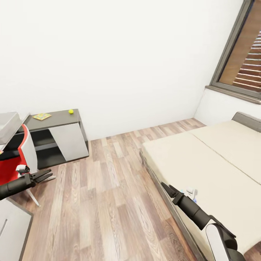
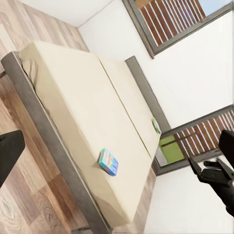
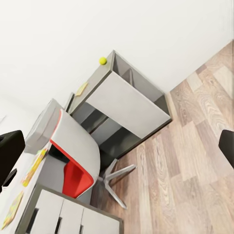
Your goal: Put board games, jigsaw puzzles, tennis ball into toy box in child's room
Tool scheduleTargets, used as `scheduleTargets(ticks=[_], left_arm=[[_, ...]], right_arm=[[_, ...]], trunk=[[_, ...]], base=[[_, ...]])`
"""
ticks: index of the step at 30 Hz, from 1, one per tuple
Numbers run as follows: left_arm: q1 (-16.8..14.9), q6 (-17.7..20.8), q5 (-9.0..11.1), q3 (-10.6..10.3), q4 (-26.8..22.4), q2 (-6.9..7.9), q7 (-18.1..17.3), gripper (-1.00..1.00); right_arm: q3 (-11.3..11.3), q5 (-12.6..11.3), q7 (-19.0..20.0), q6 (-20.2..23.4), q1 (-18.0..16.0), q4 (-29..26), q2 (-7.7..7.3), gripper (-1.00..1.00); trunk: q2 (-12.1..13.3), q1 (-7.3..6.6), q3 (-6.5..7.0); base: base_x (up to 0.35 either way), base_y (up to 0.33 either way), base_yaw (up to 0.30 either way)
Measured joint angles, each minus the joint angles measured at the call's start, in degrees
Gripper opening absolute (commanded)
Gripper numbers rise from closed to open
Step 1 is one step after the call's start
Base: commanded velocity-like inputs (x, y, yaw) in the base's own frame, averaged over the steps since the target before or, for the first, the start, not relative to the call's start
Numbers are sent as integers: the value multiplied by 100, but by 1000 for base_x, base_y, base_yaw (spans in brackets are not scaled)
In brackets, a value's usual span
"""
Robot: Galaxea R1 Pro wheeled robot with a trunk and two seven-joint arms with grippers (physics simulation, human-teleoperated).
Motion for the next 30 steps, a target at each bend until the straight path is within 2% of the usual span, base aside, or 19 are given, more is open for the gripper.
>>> scheduleTargets(ticks=[18,30], left_arm=[[0,-8,-4,0,2,-1,0,100],[1,-17,-1,5,2,0,2,100]], right_arm=[[-1,0,0,1,-2,19,0,100],[0,2,0,0,-2,16,0,100]], trunk=[[0,-1,106],[0,-1,187]], base=[[17,275,-245],[106,103,-223]])
